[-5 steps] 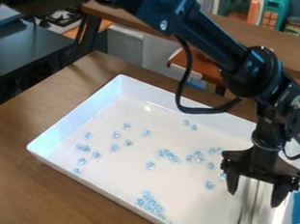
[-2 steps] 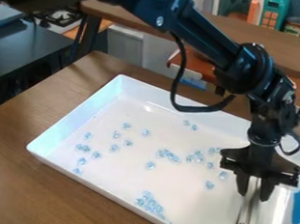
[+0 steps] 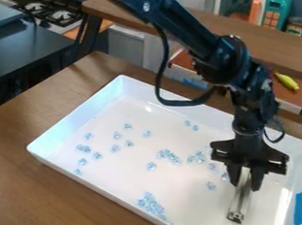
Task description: Sweep into pile
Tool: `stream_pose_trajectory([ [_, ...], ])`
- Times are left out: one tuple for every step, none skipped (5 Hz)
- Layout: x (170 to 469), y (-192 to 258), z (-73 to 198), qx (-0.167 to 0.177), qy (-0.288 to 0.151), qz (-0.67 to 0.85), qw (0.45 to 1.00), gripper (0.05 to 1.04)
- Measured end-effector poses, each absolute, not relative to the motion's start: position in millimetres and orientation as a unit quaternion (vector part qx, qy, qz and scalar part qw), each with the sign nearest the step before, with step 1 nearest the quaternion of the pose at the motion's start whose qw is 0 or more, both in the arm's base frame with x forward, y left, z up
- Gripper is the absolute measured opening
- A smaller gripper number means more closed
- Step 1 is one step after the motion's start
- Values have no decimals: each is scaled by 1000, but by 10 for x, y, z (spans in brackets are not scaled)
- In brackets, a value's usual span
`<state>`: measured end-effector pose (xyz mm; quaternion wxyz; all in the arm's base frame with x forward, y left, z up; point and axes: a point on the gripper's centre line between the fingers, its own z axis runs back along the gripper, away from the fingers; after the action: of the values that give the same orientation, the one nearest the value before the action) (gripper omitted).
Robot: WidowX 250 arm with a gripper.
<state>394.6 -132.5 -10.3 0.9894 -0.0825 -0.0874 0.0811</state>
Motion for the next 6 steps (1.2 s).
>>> stream_pose_trajectory([
  [3928, -1074, -106, -85, -90, 79, 989, 357],
  [3847, -633, -109, -84, -92, 110, 986, 357],
  [3779, -348, -101, -84, -95, 132, 983, 356],
  [3697, -4, -112, -76, -93, 155, 981, 357],
  [3651, 300, -120, -65, -87, 175, 978, 357],
  [3571, 639, -129, -41, -79, 185, 979, 357],
])
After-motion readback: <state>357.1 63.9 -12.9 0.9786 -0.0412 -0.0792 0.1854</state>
